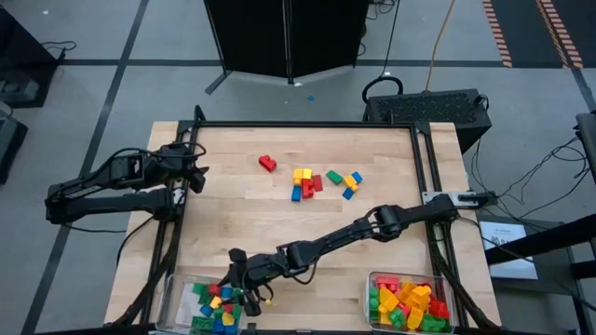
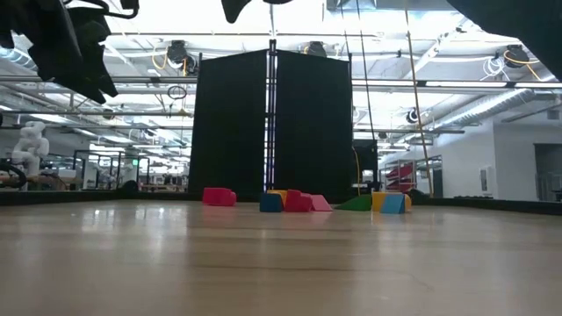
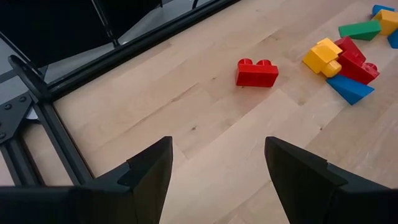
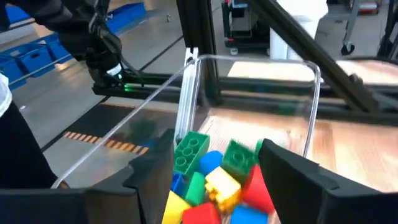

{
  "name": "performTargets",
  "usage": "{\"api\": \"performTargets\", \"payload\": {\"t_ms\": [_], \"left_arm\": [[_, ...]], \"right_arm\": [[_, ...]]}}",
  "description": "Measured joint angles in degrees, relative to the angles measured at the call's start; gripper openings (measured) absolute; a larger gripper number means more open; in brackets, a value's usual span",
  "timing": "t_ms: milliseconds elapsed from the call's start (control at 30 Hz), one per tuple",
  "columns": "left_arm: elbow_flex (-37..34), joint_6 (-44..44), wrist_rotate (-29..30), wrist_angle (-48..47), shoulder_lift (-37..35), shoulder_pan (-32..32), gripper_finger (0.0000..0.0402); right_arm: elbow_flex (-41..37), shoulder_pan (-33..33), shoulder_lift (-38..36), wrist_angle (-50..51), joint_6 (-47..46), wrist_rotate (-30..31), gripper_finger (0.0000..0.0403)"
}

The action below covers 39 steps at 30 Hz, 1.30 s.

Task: Sort blocks by size
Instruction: Put the blue triangular block into the left transparent bin

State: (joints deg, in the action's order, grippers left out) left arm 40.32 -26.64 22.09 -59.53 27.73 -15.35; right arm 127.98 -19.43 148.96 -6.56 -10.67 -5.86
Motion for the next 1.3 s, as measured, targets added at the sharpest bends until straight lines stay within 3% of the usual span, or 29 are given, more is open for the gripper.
{"api": "performTargets", "payload": {"t_ms": [167,400,533,800,1067,1300], "left_arm": [[0.0,0.0,-0.1,0.0,0.0,0.0,0.0255],[0.0,0.0,-0.4,0.0,0.0,0.0,0.0255],[0.0,0.0,-0.4,0.0,0.0,0.0,0.0255],[0.0,0.1,-0.4,0.0,0.0,0.0,0.0255],[0.0,0.1,-0.4,0.0,0.0,0.0,0.0255],[0.0,0.1,-0.4,-0.1,0.0,0.0,0.0255]], "right_arm": [[0.0,1.4,-4.2,5.1,1.1,3.1,0.0217],[0.4,8.0,-23.2,34.4,5.0,14.3,0.0198],[0.1,13.2,-27.6,50.2,3.8,17.2,0.0192],[0.0,20.3,-26.4,68.2,6.9,17.8,0.0190],[-1.8,23.4,-19.7,72.0,12.1,13.1,0.0191],[-4.5,23.8,-15.9,79.1,29.0,18.3,0.0191]]}}
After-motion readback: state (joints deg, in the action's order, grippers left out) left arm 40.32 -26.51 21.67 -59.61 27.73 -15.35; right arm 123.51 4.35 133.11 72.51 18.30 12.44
